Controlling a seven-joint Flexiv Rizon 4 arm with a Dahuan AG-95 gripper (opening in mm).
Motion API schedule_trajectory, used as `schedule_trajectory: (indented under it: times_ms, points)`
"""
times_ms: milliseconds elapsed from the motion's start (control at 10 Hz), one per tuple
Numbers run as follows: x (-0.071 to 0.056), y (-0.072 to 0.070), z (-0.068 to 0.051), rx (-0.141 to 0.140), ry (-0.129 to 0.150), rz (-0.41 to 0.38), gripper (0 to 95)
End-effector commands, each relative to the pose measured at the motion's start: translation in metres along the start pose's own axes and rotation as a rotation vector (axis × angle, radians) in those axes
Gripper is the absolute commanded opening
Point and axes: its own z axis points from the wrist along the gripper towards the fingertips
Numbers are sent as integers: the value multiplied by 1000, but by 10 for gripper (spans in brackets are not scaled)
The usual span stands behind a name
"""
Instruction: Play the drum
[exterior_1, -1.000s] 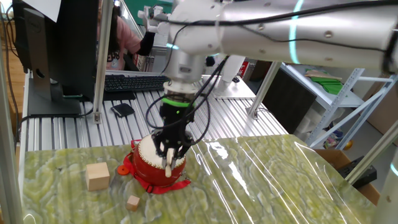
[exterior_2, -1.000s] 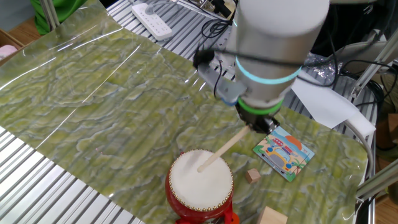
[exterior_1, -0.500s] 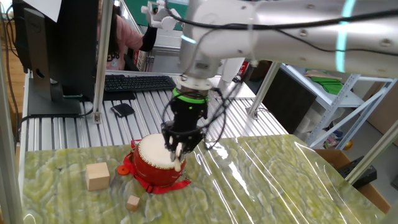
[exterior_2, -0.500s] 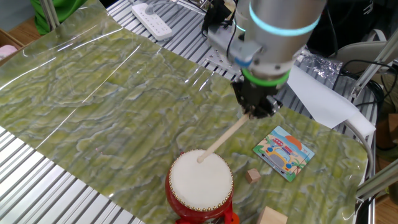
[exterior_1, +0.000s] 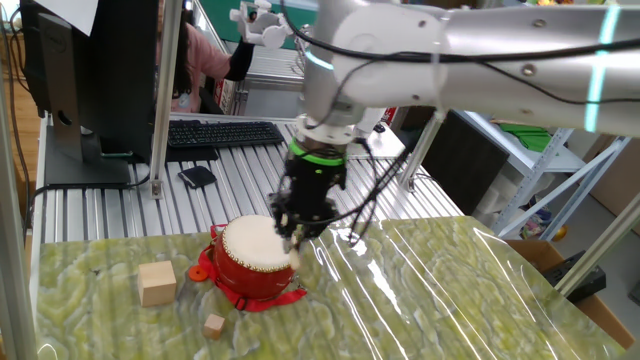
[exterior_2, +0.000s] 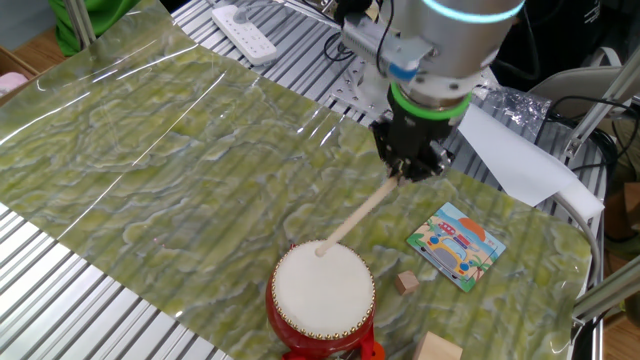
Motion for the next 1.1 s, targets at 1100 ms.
schedule_trajectory:
  times_ms: [1100]
  points:
    - [-13,-90,17,25,-43,-9,0]
